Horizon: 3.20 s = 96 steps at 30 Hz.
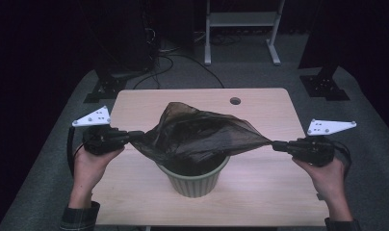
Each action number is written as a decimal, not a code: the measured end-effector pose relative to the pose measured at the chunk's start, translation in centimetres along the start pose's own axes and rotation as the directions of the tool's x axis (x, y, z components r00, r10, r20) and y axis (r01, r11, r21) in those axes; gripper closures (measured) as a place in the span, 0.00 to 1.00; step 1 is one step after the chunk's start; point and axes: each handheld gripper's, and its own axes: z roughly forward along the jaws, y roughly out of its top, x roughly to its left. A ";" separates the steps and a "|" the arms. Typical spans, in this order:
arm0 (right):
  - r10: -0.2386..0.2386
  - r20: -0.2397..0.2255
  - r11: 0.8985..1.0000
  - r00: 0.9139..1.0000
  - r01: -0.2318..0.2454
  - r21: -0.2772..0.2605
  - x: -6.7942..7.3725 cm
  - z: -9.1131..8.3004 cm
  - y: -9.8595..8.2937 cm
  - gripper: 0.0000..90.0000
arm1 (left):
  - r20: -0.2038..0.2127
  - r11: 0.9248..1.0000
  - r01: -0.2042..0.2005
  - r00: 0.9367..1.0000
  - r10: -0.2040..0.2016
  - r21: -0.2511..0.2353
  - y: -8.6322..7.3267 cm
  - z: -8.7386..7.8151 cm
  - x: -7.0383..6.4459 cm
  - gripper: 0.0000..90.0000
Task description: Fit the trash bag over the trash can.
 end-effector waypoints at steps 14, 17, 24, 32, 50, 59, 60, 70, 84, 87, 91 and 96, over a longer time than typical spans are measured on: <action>0.024 0.044 0.999 0.999 -0.023 -0.025 -1.1 -1.3 -0.5 0.80 | -0.035 0.997 0.031 0.999 -0.033 -0.066 -1.6 -2.6 0.9 0.65; 0.015 0.043 0.999 0.999 -0.013 -0.043 -0.9 -1.6 0.3 0.73 | -0.034 0.995 0.005 0.999 -0.009 -0.104 -0.6 -3.7 0.6 0.46; -0.031 0.056 0.994 0.998 0.036 -0.104 0.0 -2.5 2.8 0.65 | -0.019 0.985 -0.074 0.997 0.072 -0.154 2.8 -5.5 -0.8 0.36; -0.045 0.079 0.986 0.996 0.057 -0.154 0.5 -3.4 4.9 0.57 | 0.062 0.984 -0.145 0.986 0.152 -0.106 5.8 -1.6 -2.3 0.33; -0.098 -0.088 0.995 0.991 0.097 -0.014 -0.9 6.0 7.8 0.77 | 0.084 0.992 -0.126 0.989 0.124 0.016 4.6 3.5 -0.6 0.90; -0.072 -0.085 0.996 0.994 0.067 -0.054 -2.0 7.2 8.0 1.00 | 0.064 0.996 -0.083 0.994 0.084 -0.018 4.6 3.4 1.2 1.00; -0.065 -0.079 0.996 0.995 0.061 -0.058 -2.2 7.3 8.1 1.00 | 0.056 0.997 -0.077 0.995 0.078 -0.020 4.6 3.4 1.5 1.00; 0.003 -0.021 0.999 1.000 -0.004 -0.040 -4.6 11.2 8.5 1.00 | -0.038 1.000 -0.017 0.999 0.017 0.006 3.6 5.8 5.5 1.00; 0.040 0.024 0.992 0.999 -0.042 0.116 -5.9 16.1 5.1 1.00 | -0.070 0.984 0.067 0.996 -0.056 0.166 -0.6 9.2 7.5 1.00; 0.041 0.021 0.992 0.999 -0.043 0.118 -5.9 16.3 4.8 0.96 | -0.063 0.984 0.073 0.996 -0.063 0.163 -0.8 9.0 7.5 1.00; 0.059 0.021 0.997 0.998 -0.060 0.054 -5.8 14.9 5.5 0.82 | -0.060 0.985 0.067 0.996 -0.059 0.156 -0.6 8.7 7.4 1.00; 0.030 -0.006 0.998 1.000 -0.030 -0.047 -4.9 11.6 7.7 0.69 | -0.059 0.986 0.063 0.997 -0.055 0.154 -0.3 8.4 7.3 1.00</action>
